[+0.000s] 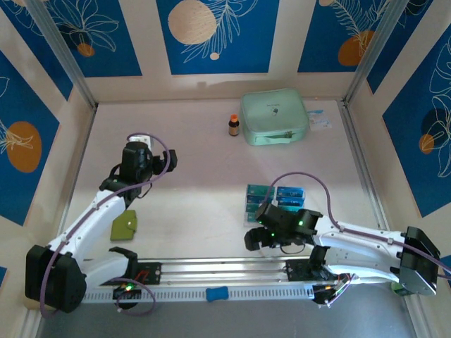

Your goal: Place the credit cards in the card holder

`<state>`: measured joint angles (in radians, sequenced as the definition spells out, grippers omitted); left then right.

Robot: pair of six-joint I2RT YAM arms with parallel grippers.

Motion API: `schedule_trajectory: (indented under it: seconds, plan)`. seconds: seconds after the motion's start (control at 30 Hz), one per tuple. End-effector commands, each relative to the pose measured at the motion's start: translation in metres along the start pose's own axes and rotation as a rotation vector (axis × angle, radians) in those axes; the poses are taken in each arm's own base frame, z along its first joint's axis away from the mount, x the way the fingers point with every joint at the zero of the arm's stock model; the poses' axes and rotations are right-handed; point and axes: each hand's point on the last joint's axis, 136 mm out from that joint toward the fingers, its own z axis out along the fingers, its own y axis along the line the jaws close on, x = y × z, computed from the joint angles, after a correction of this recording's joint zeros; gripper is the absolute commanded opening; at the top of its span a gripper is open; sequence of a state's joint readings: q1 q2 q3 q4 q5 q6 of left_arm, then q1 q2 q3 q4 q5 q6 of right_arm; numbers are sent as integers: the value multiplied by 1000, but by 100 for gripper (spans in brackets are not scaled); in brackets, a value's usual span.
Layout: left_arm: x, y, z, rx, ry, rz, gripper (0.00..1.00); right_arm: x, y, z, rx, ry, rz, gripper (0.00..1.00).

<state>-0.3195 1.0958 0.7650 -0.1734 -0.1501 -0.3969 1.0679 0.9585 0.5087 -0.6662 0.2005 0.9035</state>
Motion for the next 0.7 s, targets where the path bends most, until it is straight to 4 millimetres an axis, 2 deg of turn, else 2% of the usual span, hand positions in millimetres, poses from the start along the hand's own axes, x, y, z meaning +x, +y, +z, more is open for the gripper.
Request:
schedule_trajectory:
  seconds: [0.0,0.67]
  plan:
    - [-13,-10,-3,27,-21,-20,100,-14,-6,4,44,-76,38,87]
    - [-7,-13,1,41,-9,-28,100,-44,-12,27,108,-151,76,87]
